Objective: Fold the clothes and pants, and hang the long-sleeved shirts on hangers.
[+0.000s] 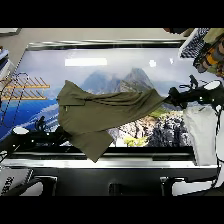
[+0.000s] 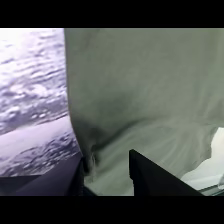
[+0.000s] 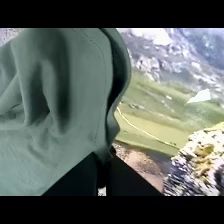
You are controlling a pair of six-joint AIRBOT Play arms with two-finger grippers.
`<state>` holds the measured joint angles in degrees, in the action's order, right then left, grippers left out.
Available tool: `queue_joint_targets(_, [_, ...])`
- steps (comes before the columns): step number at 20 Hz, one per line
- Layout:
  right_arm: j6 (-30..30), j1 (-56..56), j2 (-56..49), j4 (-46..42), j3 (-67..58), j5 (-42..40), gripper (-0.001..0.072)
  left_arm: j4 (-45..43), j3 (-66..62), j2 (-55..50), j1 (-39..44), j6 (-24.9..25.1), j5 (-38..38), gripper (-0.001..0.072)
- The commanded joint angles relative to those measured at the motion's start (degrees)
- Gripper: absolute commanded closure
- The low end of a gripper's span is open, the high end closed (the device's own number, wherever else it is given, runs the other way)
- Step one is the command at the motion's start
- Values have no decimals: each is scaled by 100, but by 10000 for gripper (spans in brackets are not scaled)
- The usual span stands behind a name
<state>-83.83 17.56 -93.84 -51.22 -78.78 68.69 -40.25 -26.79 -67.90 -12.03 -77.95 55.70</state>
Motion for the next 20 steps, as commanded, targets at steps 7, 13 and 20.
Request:
queue_joint_targets(7, [382, 0, 1021, 282, -9, -190, 680, 472, -1718, 74, 105, 260, 474, 694])
queue_joint_targets(13, [566, 4, 2885, 188, -621, -726, 681, 249, -5429, 612, 48, -175, 1104, 694])
queue_joint_targets(20, [-74, 4, 5552, -516, -863, -1534, 680, -2103, -7674, 2258, -566, -2090, 1108, 694])
